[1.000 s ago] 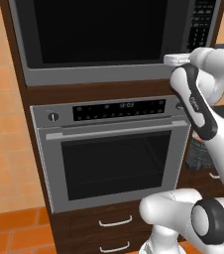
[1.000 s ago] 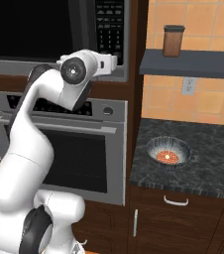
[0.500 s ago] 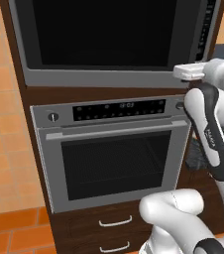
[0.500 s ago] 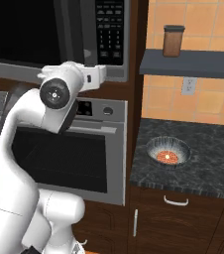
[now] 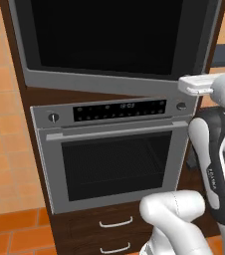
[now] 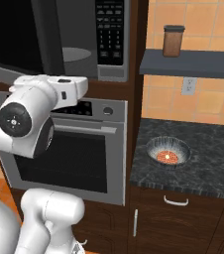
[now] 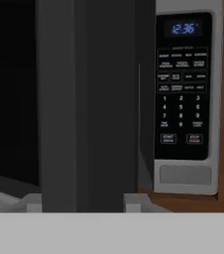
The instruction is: Open the microwave, place the bowl with waffle inside the microwave, then close the microwave door and turn it on.
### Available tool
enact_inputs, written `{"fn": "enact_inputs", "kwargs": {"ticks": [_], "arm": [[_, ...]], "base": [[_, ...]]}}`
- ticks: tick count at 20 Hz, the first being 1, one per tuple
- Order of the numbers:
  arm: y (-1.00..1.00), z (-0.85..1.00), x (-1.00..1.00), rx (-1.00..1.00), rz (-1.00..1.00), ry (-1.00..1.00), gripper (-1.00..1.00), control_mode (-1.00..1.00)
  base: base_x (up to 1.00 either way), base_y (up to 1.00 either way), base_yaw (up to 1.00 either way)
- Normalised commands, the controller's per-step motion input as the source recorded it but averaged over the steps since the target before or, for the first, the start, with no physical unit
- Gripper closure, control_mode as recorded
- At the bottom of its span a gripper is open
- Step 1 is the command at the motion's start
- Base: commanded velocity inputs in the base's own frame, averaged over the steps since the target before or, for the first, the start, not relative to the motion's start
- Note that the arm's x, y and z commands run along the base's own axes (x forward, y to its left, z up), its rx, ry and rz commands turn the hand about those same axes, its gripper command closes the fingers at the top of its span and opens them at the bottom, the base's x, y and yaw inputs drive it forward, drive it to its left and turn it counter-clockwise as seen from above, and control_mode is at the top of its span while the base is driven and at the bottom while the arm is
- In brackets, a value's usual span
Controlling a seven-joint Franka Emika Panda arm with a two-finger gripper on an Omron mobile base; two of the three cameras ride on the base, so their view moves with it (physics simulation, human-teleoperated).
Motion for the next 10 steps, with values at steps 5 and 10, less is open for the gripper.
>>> {"fn": "enact_inputs", "kwargs": {"ticks": [5, 10], "arm": [[0.0, 0.17, -0.57, -0.03, 0.02, 0.0, 1.0, -1.0], [-0.02, 0.23, -0.46, -0.01, 0.12, -0.06, -1.0, -1.0]], "base": [[0.0, 0.0, 0.0], [0.0, 0.0, 0.0]]}}
